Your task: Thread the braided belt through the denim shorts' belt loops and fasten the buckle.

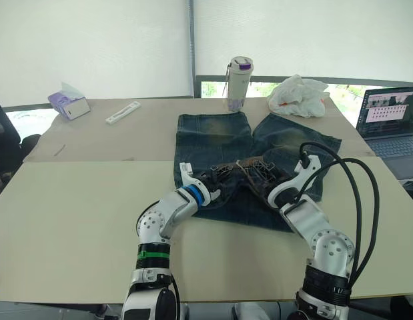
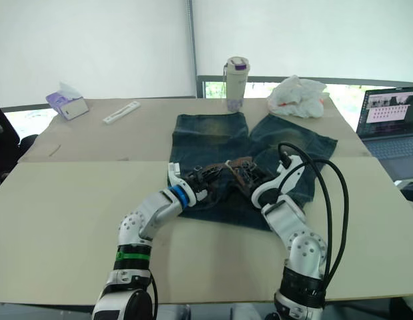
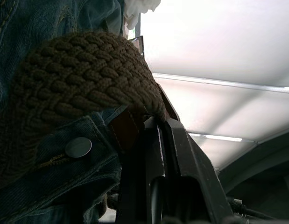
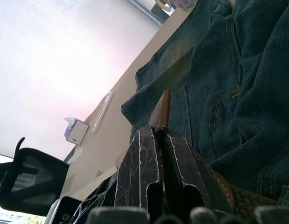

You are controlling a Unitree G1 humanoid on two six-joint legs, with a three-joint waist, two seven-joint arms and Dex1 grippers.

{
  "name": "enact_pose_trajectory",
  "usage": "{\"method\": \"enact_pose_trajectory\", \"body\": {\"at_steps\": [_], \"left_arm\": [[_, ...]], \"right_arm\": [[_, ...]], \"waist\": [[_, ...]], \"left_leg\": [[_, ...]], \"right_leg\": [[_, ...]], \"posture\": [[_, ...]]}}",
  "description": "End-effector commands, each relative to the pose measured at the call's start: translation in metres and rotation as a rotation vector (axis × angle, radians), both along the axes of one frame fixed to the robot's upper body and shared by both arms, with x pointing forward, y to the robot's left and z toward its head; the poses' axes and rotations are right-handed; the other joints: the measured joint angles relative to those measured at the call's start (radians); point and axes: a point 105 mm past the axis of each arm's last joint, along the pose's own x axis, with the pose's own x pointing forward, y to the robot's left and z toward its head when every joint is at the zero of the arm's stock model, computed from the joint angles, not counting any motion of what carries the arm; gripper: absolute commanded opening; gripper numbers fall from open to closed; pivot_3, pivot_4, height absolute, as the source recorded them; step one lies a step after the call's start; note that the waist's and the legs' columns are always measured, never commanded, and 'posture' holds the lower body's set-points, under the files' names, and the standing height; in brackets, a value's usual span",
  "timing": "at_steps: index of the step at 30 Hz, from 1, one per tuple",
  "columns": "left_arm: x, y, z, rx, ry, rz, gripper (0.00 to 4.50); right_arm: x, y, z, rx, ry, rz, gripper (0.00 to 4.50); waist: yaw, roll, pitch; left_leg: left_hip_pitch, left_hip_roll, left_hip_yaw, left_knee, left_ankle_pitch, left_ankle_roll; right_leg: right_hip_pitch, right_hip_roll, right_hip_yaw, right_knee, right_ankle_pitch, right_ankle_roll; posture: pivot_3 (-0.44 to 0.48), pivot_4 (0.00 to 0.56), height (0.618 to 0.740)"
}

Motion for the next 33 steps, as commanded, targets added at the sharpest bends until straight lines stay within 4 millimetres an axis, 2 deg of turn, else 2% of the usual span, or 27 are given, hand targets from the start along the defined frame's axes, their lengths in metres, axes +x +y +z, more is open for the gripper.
{"method": "enact_pose_trajectory", "body": {"at_steps": [1, 2, 5, 7, 8, 10, 13, 16, 23, 28, 33], "left_arm": [[-0.009, -0.002, 0.011, 0.03, -0.11, -0.051, 0.63], [-0.011, 0.0, 0.01, 0.08, -0.145, -0.063, 0.86], [-0.026, 0.007, 0.01, 0.282, -0.329, -0.157, 2.28], [-0.035, 0.009, 0.015, 0.331, -0.424, -0.216, 3.12], [-0.041, 0.01, 0.019, 0.366, -0.498, -0.25, 3.72], [-0.052, 0.012, 0.025, 0.426, -0.626, -0.317, 4.48], [-0.046, 0.013, 0.042, 0.697, -1.046, -0.23, 4.48], [-0.042, 0.006, 0.068, 0.712, -1.265, -0.098, 4.48], [-0.021, -0.002, 0.081, 0.913, -1.484, 0.224, 4.48], [-0.008, 0.003, 0.09, 1.1, -1.616, 0.429, 4.48], [-0.006, -0.005, 0.083, 1.169, -1.691, 0.452, 4.48]], "right_arm": [[-0.001, 0.0, 0.022, 0.017, -0.081, -0.008, 0.0], [-0.001, -0.001, 0.024, 0.004, -0.09, -0.013, 0.0], [-0.001, -0.005, 0.031, -0.049, -0.118, -0.037, 0.0], [-0.001, -0.006, 0.033, -0.118, -0.133, -0.036, 0.0], [-0.001, -0.006, 0.033, -0.143, -0.133, -0.033, 0.0], [-0.003, -0.005, 0.034, -0.217, -0.139, -0.021, 0.0], [-0.005, -0.002, 0.037, -0.375, -0.166, -0.006, 0.0], [-0.009, 0.004, 0.054, -0.349, -0.227, 0.0, 0.0], [-0.015, 0.015, 0.092, -0.482, -0.41, -0.018, 0.0], [-0.018, 0.023, 0.087, -0.534, -0.434, 0.032, 0.0], [-0.019, 0.025, 0.082, -0.508, -0.424, 0.036, 0.0]], "waist": [[-0.001, 0.0, 0.0], [-0.001, 0.0, 0.0], [-0.008, 0.001, 0.0], [-0.011, 0.001, 0.0], [-0.013, 0.002, 0.0], [-0.015, 0.002, 0.0], [-0.016, 0.004, 0.0], [-0.006, 0.004, 0.0], [-0.001, 0.004, 0.0], [-0.002, 0.004, 0.0], [-0.001, 0.004, 0.0]], "left_leg": [[0.0, 0.0, 0.0, 0.0, 0.0, 0.0], [0.0, 0.0, 0.0, 0.0, 0.0, 0.0], [0.0, 0.0, 0.0, 0.0, 0.0, 0.0], [0.0, 0.0, 0.0, -0.001, 0.0, 0.0], [0.0, 0.0, 0.0, -0.001, 0.0, 0.0], [0.0, 0.0, 0.0, -0.001, 0.0, 0.0], [0.0, 0.0, 0.001, -0.002, 0.0, 0.0], [0.0, 0.001, 0.002, -0.002, 0.0, 0.0], [-0.002, 0.001, 0.001, -0.002, 0.0, 0.001], [-0.001, 0.001, 0.001, -0.002, 0.0, 0.001], [-0.002, 0.001, 0.001, -0.002, 0.0, 0.001]], "right_leg": [[0.0, 0.0, 0.0, 0.0, 0.0, 0.0], [0.0, 0.0, 0.0, 0.0, 0.0, 0.0], [-0.001, 0.001, 0.0, 0.001, 0.0, 0.0], [-0.001, 0.001, 0.0, 0.001, 0.0, 0.0], [-0.001, 0.001, 0.0, 0.001, 0.0, 0.0], [-0.001, 0.001, 0.0, 0.001, 0.0, 0.0], [-0.001, 0.0, 0.0, 0.0, 0.0, -0.001], [-0.001, 0.0, 0.001, -0.001, 0.0, -0.002], [-0.002, 0.0, 0.001, -0.002, 0.0, -0.001], [-0.002, 0.0, 0.0, -0.001, 0.0, -0.001], [-0.002, -0.001, 0.0, 0.0, 0.0, -0.001]], "posture": [[0.0, 0.15, 0.74], [0.0, 0.15, 0.74], [0.0, 0.15, 0.74], [0.0, 0.15, 0.74], [0.0, 0.15, 0.74], [0.0, 0.15, 0.74], [0.0, 0.15, 0.74], [0.0, 0.15, 0.74], [0.0, 0.15, 0.74], [0.0, 0.15, 0.74], [0.0, 0.15, 0.74]]}}
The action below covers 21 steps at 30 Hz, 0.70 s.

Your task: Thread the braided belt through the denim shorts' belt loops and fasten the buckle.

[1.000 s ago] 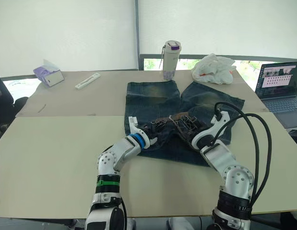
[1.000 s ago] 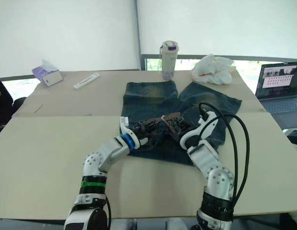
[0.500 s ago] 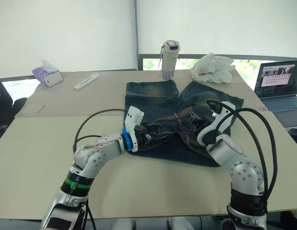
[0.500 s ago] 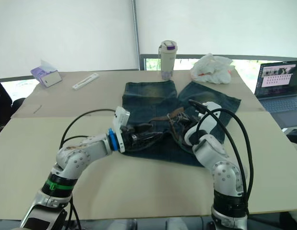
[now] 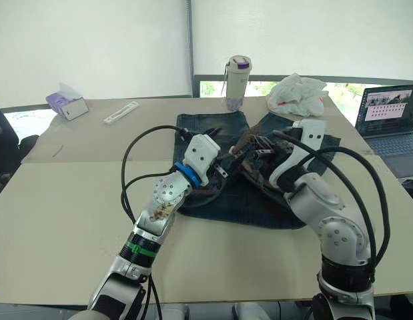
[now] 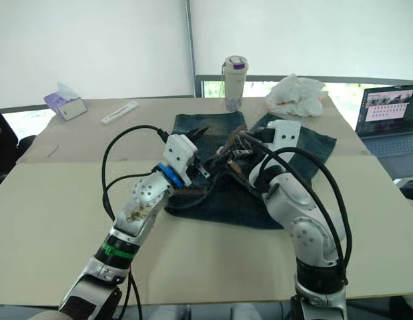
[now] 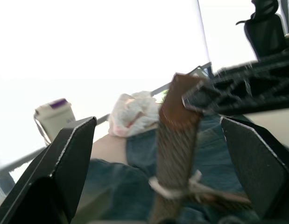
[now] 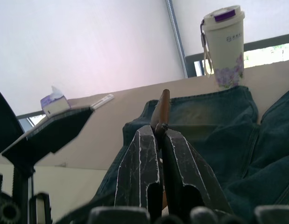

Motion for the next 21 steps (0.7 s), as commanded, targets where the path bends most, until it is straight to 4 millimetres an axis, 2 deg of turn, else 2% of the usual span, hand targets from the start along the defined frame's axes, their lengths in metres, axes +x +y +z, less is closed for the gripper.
{"method": "enact_pose_trajectory", "body": {"at_steps": [1, 5, 10, 11, 12, 20, 21], "left_arm": [[-0.005, -0.009, 0.007, 0.051, -0.117, 0.008, 4.48], [-0.004, -0.012, -0.001, 0.122, -0.169, 0.048, 4.48], [0.001, -0.013, -0.014, 0.146, -0.145, 0.081, 4.48], [0.002, -0.013, -0.016, 0.135, -0.135, 0.091, 4.24], [0.004, -0.013, -0.017, 0.132, -0.134, 0.102, 4.24], [0.011, 0.001, -0.013, 0.054, -0.167, 0.194, 4.24], [0.012, 0.001, -0.013, 0.053, -0.159, 0.194, 4.09]], "right_arm": [[-0.008, 0.004, 0.021, 0.029, -0.099, 0.023, 0.0], [-0.007, 0.006, 0.022, 0.082, -0.091, 0.013, 0.0], [-0.008, 0.009, 0.024, 0.149, -0.085, 0.025, 0.0], [-0.008, 0.01, 0.025, 0.156, -0.084, 0.025, 0.0], [-0.008, 0.01, 0.025, 0.157, -0.082, 0.025, 0.0], [-0.008, 0.006, 0.022, 0.146, -0.074, 0.006, 0.0], [-0.009, 0.006, 0.022, 0.143, -0.074, 0.005, 0.0]], "waist": [[0.0, 0.0, 0.0], [-0.002, 0.0, 0.0], [-0.002, 0.0, 0.0], [-0.002, 0.0, 0.0], [-0.001, 0.0, 0.0], [-0.002, 0.0, 0.0], [-0.002, 0.0, 0.0]], "left_leg": [[0.0, 0.0, 0.0, 0.0, 0.0, 0.0], [0.0, 0.0, -0.001, 0.0, 0.0, 0.0], [0.001, 0.0, -0.002, 0.0, 0.0, 0.0], [0.001, 0.0, -0.002, 0.0, 0.0, 0.0], [0.001, 0.0, -0.002, 0.0, 0.0, 0.0], [0.001, 0.0, -0.002, 0.0, 0.0, 0.0], [0.001, 0.0, -0.002, 0.0, 0.0, 0.0]], "right_leg": [[0.0, 0.0, 0.0, 0.0, 0.0, 0.0], [0.0, 0.001, 0.0, 0.001, 0.0, 0.0], [0.0, 0.0, 0.0, 0.002, 0.0, 0.0], [0.0, 0.001, 0.0, 0.002, 0.0, 0.0], [0.0, 0.0, 0.0, 0.002, 0.0, 0.0], [0.0, 0.0, 0.0, 0.002, 0.0, 0.0], [0.0, 0.0, 0.0, 0.002, 0.0, 0.0]], "posture": [[0.0, 0.15, 0.74], [0.0, 0.15, 0.74], [0.0, 0.15, 0.74], [0.0, 0.15, 0.74], [0.0, 0.15, 0.74], [0.0, 0.15, 0.74], [0.0, 0.15, 0.74]]}}
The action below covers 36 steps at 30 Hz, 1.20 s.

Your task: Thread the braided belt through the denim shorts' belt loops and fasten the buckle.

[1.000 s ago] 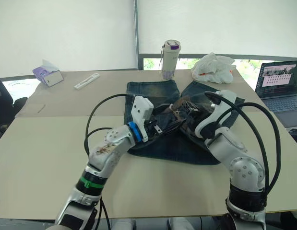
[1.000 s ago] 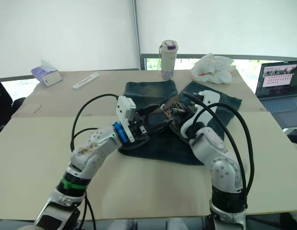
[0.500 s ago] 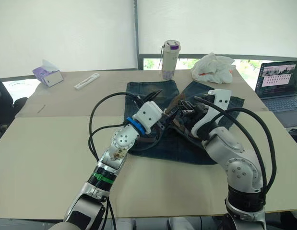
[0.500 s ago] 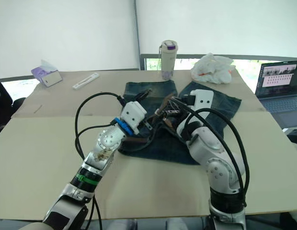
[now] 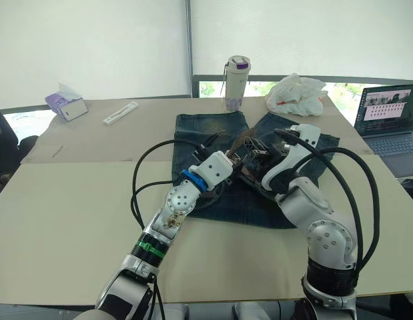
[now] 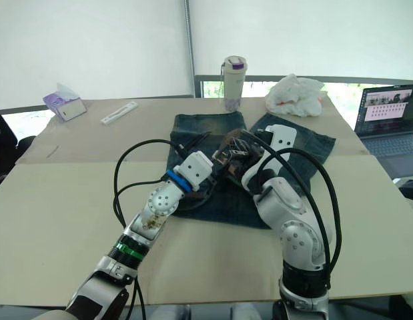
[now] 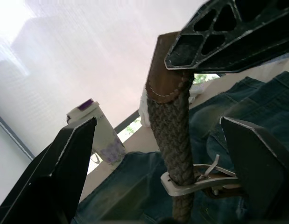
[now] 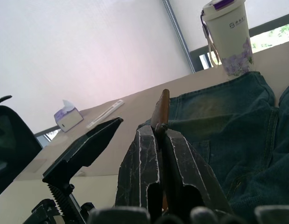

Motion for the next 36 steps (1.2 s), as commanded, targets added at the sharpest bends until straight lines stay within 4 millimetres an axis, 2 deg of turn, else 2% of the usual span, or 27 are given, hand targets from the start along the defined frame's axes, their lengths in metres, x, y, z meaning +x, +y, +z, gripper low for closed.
{"method": "enact_pose_trajectory", "body": {"at_steps": [1, 9, 21, 29, 36], "left_arm": [[0.0, 0.003, 0.008, -0.036, -0.028, 0.001, 4.09], [-0.005, -0.003, 0.003, -0.038, -0.007, -0.038, 4.09], [-0.007, -0.001, 0.006, -0.066, -0.008, -0.042, 4.09], [-0.008, 0.0, 0.012, -0.15, 0.017, -0.064, 4.09], [-0.006, 0.001, 0.009, -0.161, 0.044, -0.064, 4.09]], "right_arm": [[-0.009, 0.0, 0.021, 0.011, -0.092, 0.003, 0.0], [-0.01, 0.001, 0.019, 0.011, -0.084, 0.005, 0.0], [-0.01, 0.003, 0.015, 0.009, -0.074, 0.014, 0.0], [-0.01, 0.005, 0.011, 0.002, -0.063, 0.019, 0.0], [-0.01, 0.005, 0.01, 0.002, -0.06, 0.019, 0.0]], "waist": [[0.0, 0.0, 0.0], [0.0, 0.0, 0.0], [0.0, 0.0, 0.0], [0.0, 0.0, 0.0], [0.0, 0.0, 0.0]], "left_leg": [[0.0, 0.0, 0.0, 0.0, 0.0, 0.0], [0.0, 0.0, 0.0, 0.0, 0.0, 0.0], [0.0, 0.0, 0.0, 0.0, 0.0, 0.0], [0.0, 0.0, 0.0, 0.0, 0.0, 0.0], [0.0, 0.0, 0.0, 0.0, 0.0, 0.0]], "right_leg": [[0.0, 0.0, 0.0, 0.0, 0.0, 0.0], [0.0, 0.0, 0.0, 0.0, 0.0, 0.0], [0.0, 0.0, 0.0, 0.0, 0.0, 0.0], [0.0, 0.0, 0.0, 0.001, 0.0, 0.0], [0.0, 0.0, 0.0, 0.001, 0.0, 0.0]], "posture": [[0.0, 0.15, 0.74], [0.0, 0.15, 0.74], [0.0, 0.15, 0.74], [0.0, 0.15, 0.74], [0.0, 0.15, 0.74]]}}
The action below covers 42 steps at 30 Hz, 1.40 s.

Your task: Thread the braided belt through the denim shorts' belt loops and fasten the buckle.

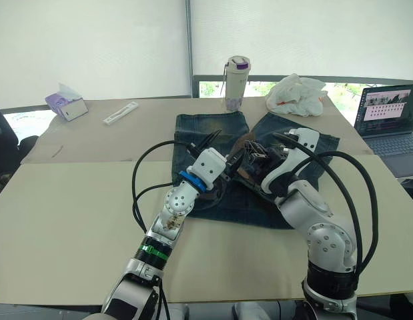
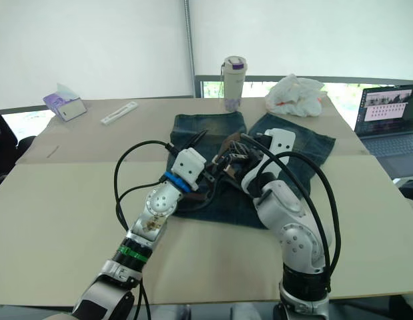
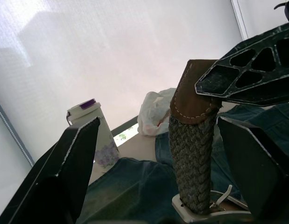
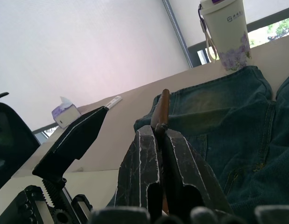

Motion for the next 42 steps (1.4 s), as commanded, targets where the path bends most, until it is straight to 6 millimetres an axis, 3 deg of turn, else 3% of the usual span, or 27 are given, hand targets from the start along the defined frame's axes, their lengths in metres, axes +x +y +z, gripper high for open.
{"method": "enact_pose_trajectory", "body": {"at_steps": [1, 4, 5, 8, 11, 13, 26, 27, 30, 42], "left_arm": [[-0.003, 0.002, 0.008, -0.028, -0.021, -0.006, 3.72], [-0.003, 0.002, 0.007, -0.044, -0.007, -0.012, 3.66], [-0.003, 0.003, 0.005, -0.078, 0.021, -0.029, 3.09], [-0.005, 0.006, -0.001, -0.088, 0.048, -0.051, 2.86], [-0.003, 0.01, -0.005, -0.076, 0.059, -0.03, 2.24], [-0.002, 0.011, -0.004, -0.075, 0.059, -0.028, 1.31], [0.0, 0.006, -0.006, -0.048, 0.063, -0.025, 1.31], [-0.001, 0.006, -0.006, -0.046, 0.06, -0.026, 1.1], [-0.002, 0.005, -0.005, -0.056, 0.068, -0.035, 1.1], [-0.011, 0.01, 0.003, -0.102, 0.187, -0.084, 1.1]], "right_arm": [[-0.008, 0.004, 0.017, 0.008, -0.077, 0.019, 0.0], [-0.008, 0.004, 0.016, 0.008, -0.076, 0.017, 0.0], [-0.008, 0.003, 0.016, 0.009, -0.076, 0.014, 0.0], [-0.007, 0.001, 0.015, 0.006, -0.075, 0.008, 0.0], [-0.007, 0.002, 0.016, 0.008, -0.079, 0.011, 0.0], [-0.008, 0.004, 0.017, 0.008, -0.082, 0.019, 0.0], [-0.01, 0.009, 0.016, 0.004, -0.086, 0.04, 0.0], [-0.011, 0.008, 0.016, 0.001, -0.087, 0.04, 0.0], [-0.01, 0.008, 0.016, -0.003, -0.087, 0.036, 0.0], [-0.01, 0.008, 0.013, -0.021, -0.087, 0.034, 0.0]], "waist": [[0.0, 0.0, 0.0], [0.0, 0.0, 0.0], [0.0, 0.0, 0.0], [0.0, 0.0, 0.0], [-0.003, 0.0, 0.0], [-0.002, 0.0, 0.0], [-0.002, 0.0, 0.0], [-0.002, 0.0, 0.0], [-0.002, 0.0, 0.0], [-0.009, 0.0, 0.0]], "left_leg": [[0.0, 0.0, 0.0, 0.0, 0.0, 0.0], [0.0, 0.0, 0.0, 0.0, 0.0, 0.0], [0.0, 0.0, 0.0, 0.0, 0.0, 0.0], [0.0, 0.0, 0.0, 0.0, 0.0, 0.0], [0.0, 0.0, 0.0, 0.0, 0.0, 0.0], [0.0, 0.0, 0.0, 0.0, 0.0, 0.0], [0.0, 0.0, 0.0, 0.0, 0.0, 0.0], [0.0, 0.0, 0.0, 0.0, 0.0, 0.0], [0.0, 0.0, 0.0, 0.0, 0.0, 0.0], [0.0, 0.0, 0.0, 0.001, 0.0, 0.0]], "right_leg": [[0.0, 0.0, 0.0, 0.0, 0.0, 0.0], [0.0, 0.0, 0.0, 0.0, 0.0, 0.0], [0.0, 0.0, 0.0, 0.0, 0.0, 0.0], [0.0, 0.0, 0.0, 0.0, 0.0, 0.0], [0.0, 0.0, 0.0, 0.001, 0.0, 0.0], [0.0, 0.0, 0.0, 0.001, 0.0, 0.0], [0.0, 0.0, 0.0, 0.001, 0.0, 0.0], [0.0, 0.0, 0.0, 0.001, 0.0, 0.0], [0.0, 0.0, 0.0, 0.001, 0.0, 0.0], [0.0, 0.0, 0.0, 0.001, 0.0, 0.0]], "posture": [[0.0, 0.15, 0.74], [0.0, 0.15, 0.74], [0.0, 0.15, 0.74], [0.0, 0.15, 0.74], [0.0, 0.15, 0.74], [0.0, 0.15, 0.74], [0.0, 0.15, 0.74], [0.0, 0.15, 0.74], [0.0, 0.15, 0.74], [0.0, 0.15, 0.74]]}}
